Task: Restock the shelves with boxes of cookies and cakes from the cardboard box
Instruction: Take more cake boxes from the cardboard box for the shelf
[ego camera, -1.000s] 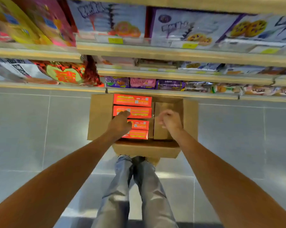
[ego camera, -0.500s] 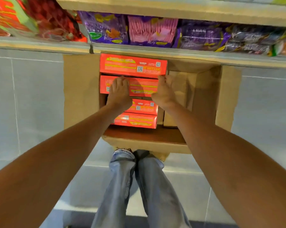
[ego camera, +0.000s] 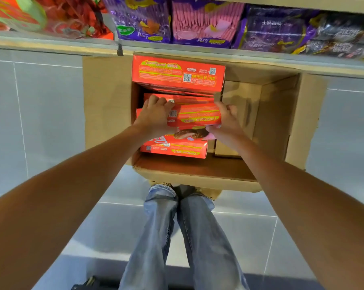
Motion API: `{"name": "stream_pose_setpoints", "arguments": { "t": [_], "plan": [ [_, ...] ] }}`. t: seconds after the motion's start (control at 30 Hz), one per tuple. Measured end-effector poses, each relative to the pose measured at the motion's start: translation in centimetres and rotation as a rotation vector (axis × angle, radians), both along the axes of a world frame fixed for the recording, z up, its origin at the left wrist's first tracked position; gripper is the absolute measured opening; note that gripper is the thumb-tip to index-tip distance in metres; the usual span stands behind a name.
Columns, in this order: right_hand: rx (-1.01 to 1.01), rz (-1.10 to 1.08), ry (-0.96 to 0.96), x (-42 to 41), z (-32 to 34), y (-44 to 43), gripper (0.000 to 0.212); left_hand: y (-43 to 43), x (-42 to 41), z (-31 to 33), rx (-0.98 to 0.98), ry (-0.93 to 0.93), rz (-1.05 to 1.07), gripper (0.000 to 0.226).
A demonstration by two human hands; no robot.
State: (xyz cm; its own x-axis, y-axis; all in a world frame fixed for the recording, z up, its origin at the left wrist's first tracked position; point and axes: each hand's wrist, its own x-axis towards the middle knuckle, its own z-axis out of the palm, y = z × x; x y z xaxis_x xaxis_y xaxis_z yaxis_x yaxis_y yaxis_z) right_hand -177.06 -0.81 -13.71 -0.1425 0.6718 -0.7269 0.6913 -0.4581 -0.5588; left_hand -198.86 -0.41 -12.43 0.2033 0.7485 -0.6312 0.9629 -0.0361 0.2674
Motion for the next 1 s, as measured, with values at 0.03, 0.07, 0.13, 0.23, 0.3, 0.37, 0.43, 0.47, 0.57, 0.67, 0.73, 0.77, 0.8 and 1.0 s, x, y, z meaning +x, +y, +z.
{"name": "stream_pose_setpoints", "arguments": {
  "t": [0.03,0.07,0.13,0.23,0.3,0.37,0.43,0.47,0.57,0.67,0.73,0.77,0.8,1.0],
  "plan": [
    [-0.07,0.039,0.009,0.5,0.3,-0.2,0.062,-0.3,-0.1,0.6,-0.084,-0.063,0.034,0.077],
    [-0.133,0.048,0.023,1.1,0.7,-0.4,0.06,-0.7,-0.3,1.4,-0.168,-0.128,0.079,0.074],
    [-0.223,0.007,0.062,1.9,2.6,-1.2,0.056,-1.5,-0.5,3.7,-0.299,-0.213,0.153,0.063],
    [-0.314,-0.191,0.174,2.7,6.6,-2.1,0.066,-2.3,-0.5,7.2,-0.386,-0.247,0.219,0.045],
    [-0.349,-0.231,0.231,2.9,10.2,-3.1,0.064,-2.6,-0.6,10.0,-0.451,-0.29,0.276,0.041],
    [-0.362,-0.268,0.189,2.9,13.6,-3.8,0.035,-2.8,-0.5,12.5,-0.527,-0.324,0.306,0.04],
    [-0.295,-0.294,0.127,2.9,16.3,-4.3,0.024,-2.7,-0.2,15.1,-0.58,-0.324,0.312,0.039],
    [-0.249,-0.302,0.11,2.9,18.0,-4.5,0.024,-2.7,0.0,16.9,-0.617,-0.325,0.305,0.04],
    [-0.186,-0.349,0.1,2.8,23.4,-4.5,0.023,-2.3,1.4,23.2,-0.69,-0.382,0.241,0.055],
    [-0.101,-0.309,0.143,2.1,28.6,-3.8,0.022,-1.8,3.6,28.2,-0.648,-0.49,0.192,0.067],
    [-0.076,-0.286,0.161,1.8,32.7,-3.2,0.025,-1.6,4.4,31.0,-0.578,-0.482,0.25,0.072],
    [-0.082,-0.264,0.161,1.8,35.0,-2.7,0.028,-1.4,4.6,32.6,-0.513,-0.464,0.252,0.074],
    [-0.11,-0.218,0.156,1.8,37.4,-2.4,0.033,-1.6,4.7,34.4,-0.441,-0.434,0.227,0.074],
    [-0.441,-0.393,0.134,2.2,46.5,0.5,0.09,-1.4,6.5,43.4,0.274,0.055,-0.3,0.08]
  ]
}}
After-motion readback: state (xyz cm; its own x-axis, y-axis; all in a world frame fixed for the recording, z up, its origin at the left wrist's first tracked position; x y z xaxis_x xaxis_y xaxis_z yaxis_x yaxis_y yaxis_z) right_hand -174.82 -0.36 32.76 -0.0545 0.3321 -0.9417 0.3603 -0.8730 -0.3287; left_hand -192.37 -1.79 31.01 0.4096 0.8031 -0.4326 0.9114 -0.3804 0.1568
